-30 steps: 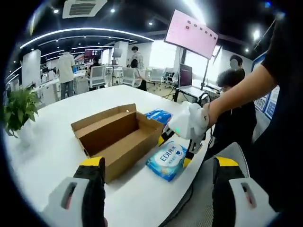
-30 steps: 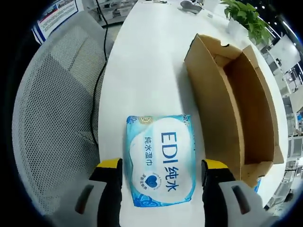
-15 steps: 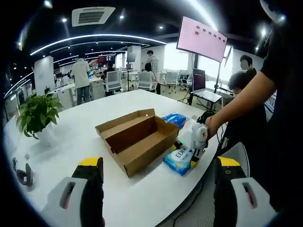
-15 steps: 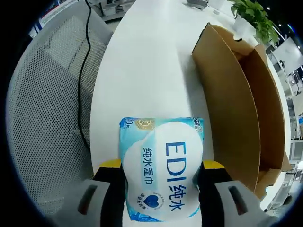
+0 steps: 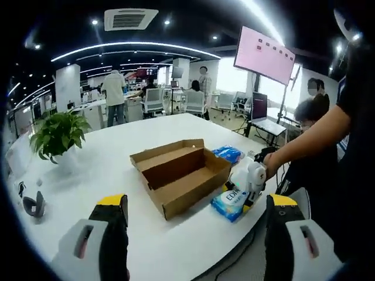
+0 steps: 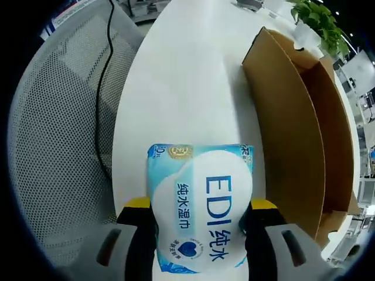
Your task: Operate the shoe box by opening the lid, removing the specified soft item, and placing it in the target area until the item is outside and the box remains undamaged.
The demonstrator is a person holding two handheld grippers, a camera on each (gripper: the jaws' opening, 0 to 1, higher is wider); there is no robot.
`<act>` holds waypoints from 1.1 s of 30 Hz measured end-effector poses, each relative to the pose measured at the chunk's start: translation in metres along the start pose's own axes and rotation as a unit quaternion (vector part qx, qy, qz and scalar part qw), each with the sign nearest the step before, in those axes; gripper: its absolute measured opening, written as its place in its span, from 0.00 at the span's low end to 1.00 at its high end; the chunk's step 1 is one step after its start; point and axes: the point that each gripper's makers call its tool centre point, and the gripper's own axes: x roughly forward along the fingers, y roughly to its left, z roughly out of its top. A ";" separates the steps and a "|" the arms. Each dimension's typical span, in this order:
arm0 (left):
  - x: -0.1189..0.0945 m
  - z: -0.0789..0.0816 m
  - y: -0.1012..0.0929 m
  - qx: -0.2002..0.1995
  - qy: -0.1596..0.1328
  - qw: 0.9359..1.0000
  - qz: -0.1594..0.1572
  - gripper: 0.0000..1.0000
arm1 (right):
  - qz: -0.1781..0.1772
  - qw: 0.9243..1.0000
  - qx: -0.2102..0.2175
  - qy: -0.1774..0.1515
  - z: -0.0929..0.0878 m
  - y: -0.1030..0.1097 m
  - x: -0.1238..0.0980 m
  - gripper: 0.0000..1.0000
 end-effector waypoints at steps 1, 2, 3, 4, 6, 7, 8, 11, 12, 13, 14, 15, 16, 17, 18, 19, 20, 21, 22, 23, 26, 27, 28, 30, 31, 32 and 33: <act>0.002 0.000 -0.001 0.002 -0.001 1.000 -0.001 0.99 | 0.000 1.000 0.000 0.003 -0.002 0.000 0.000 0.58; 0.005 -0.001 0.000 0.004 0.000 1.000 0.002 0.99 | -0.001 1.000 0.000 0.003 -0.002 0.000 0.000 0.58; 0.007 -0.002 0.001 0.004 0.002 1.000 0.003 0.99 | -0.001 1.000 0.000 0.003 -0.004 0.000 -0.001 0.58; 0.010 -0.003 0.001 0.004 0.003 1.000 0.004 0.99 | -0.002 1.000 0.001 0.003 -0.005 0.000 -0.001 0.58; 0.014 -0.003 0.002 0.003 0.006 1.000 0.004 0.99 | -0.003 1.000 0.003 0.004 -0.010 0.000 -0.002 0.58; 0.016 -0.002 0.001 0.003 0.004 1.000 0.004 0.99 | -0.003 1.000 0.003 0.004 -0.012 0.000 -0.003 0.58; 0.017 -0.001 0.001 0.003 0.003 1.000 0.004 0.99 | -0.003 1.000 0.002 0.005 -0.014 0.000 -0.003 0.58; 0.021 0.001 0.001 0.005 0.002 1.000 0.002 0.99 | -0.002 1.000 -0.001 0.008 -0.023 0.001 -0.005 0.58; 0.022 0.001 0.000 0.007 0.002 1.000 0.001 0.99 | -0.001 1.000 -0.003 0.011 -0.027 0.002 -0.006 0.58; 0.022 0.001 0.000 0.008 0.003 1.000 0.001 0.99 | -0.001 1.000 -0.004 0.012 -0.029 0.002 -0.006 0.58; 0.023 0.001 -0.001 0.010 0.004 1.000 0.000 0.99 | 0.000 1.000 -0.007 0.015 -0.033 0.002 -0.007 0.58; 0.024 0.001 -0.001 0.012 0.004 1.000 0.000 0.99 | 0.000 1.000 -0.008 0.017 -0.038 0.002 -0.007 0.58; 0.024 0.002 -0.001 0.016 0.002 1.000 -0.001 0.98 | 0.001 1.000 -0.011 0.018 -0.041 0.002 -0.007 0.58; 0.024 0.002 -0.002 0.019 0.001 1.000 -0.003 0.97 | 0.001 1.000 -0.014 0.021 -0.045 0.003 -0.007 0.58; 0.024 0.003 -0.003 0.020 -0.001 1.000 -0.006 0.96 | 0.001 1.000 -0.014 0.023 -0.047 0.003 -0.008 0.58; 0.024 0.003 -0.003 0.014 -0.003 1.000 -0.009 0.96 | 0.002 1.000 -0.015 0.025 -0.051 0.003 -0.007 0.58; 0.024 0.004 -0.004 0.010 -0.005 1.000 -0.010 0.97 | 0.002 1.000 -0.016 0.027 -0.053 0.003 -0.008 0.58; 0.024 0.004 -0.003 0.002 -0.008 1.000 -0.009 0.98 | 0.003 0.999 -0.020 0.030 -0.056 0.004 -0.008 0.58; 0.024 0.004 -0.002 -0.004 -0.011 1.000 -0.005 0.99 | 0.003 0.999 -0.023 0.031 -0.057 0.004 -0.008 0.58; 0.024 0.005 0.000 -0.006 -0.014 1.000 -0.002 0.99 | 0.002 0.999 -0.025 0.032 -0.059 0.004 -0.008 0.58; 0.023 0.004 0.003 -0.011 -0.013 1.000 0.003 0.99 | 0.001 0.999 -0.024 0.037 -0.066 0.005 -0.010 0.58; 0.023 0.003 0.003 -0.010 -0.013 1.000 0.004 0.98 | 0.001 0.999 -0.023 0.038 -0.068 0.005 -0.010 0.58; 0.022 0.003 0.004 -0.009 -0.011 1.000 0.005 0.98 | 0.000 0.999 -0.022 0.039 -0.070 0.004 -0.009 0.58; 0.022 -0.001 0.003 -0.007 -0.005 1.000 0.004 0.97 | 0.000 0.999 -0.020 0.040 -0.073 0.005 -0.010 0.58; 0.022 -0.002 0.003 -0.004 -0.003 1.000 0.005 0.97 | 0.000 0.999 -0.020 0.041 -0.075 0.006 -0.010 0.58; 0.023 -0.004 0.002 0.002 0.001 1.000 0.006 0.96 | 0.000 0.999 -0.020 0.041 -0.076 0.006 -0.010 0.58; 0.023 -0.006 0.001 0.005 0.005 1.000 0.007 0.96 | 0.000 0.999 -0.020 0.041 -0.078 0.006 -0.010 0.58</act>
